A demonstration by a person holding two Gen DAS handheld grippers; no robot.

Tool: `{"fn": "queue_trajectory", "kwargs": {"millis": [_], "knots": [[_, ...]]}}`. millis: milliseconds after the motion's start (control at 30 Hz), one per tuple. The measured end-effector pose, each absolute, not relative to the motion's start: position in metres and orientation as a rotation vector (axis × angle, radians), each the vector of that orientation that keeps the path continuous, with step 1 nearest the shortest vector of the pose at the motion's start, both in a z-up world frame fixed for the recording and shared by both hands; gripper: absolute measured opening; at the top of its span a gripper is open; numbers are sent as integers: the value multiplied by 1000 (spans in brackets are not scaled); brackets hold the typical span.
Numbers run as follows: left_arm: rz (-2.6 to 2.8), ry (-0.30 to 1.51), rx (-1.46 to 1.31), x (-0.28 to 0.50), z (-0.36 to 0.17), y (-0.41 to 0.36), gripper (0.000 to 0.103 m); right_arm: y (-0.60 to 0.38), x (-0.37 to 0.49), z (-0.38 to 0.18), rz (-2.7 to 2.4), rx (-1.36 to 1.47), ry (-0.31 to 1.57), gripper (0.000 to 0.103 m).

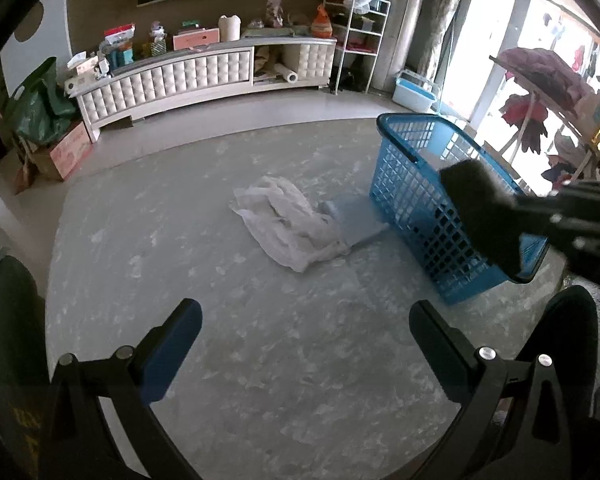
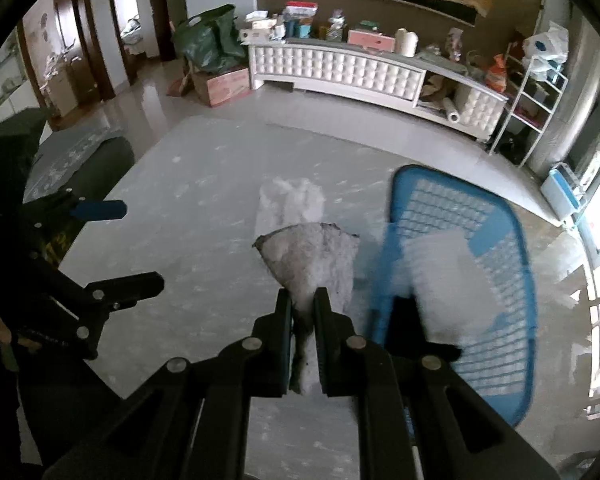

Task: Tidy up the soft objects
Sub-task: 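Carry the grey rag with the right gripper over the blue basket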

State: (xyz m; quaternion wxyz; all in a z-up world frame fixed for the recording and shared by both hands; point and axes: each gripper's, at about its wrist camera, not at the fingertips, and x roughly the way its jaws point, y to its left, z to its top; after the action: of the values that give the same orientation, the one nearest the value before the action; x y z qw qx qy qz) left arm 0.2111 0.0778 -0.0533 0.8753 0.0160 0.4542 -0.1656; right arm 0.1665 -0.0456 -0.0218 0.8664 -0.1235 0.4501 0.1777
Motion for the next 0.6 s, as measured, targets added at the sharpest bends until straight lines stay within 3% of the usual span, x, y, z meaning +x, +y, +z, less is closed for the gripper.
{"fn": "queue_trajectory", "kwargs": {"millis": [600], "knots": [[-388, 968, 135, 251, -65, 49, 103, -115, 183, -13, 231, -190, 925, 10]]}}
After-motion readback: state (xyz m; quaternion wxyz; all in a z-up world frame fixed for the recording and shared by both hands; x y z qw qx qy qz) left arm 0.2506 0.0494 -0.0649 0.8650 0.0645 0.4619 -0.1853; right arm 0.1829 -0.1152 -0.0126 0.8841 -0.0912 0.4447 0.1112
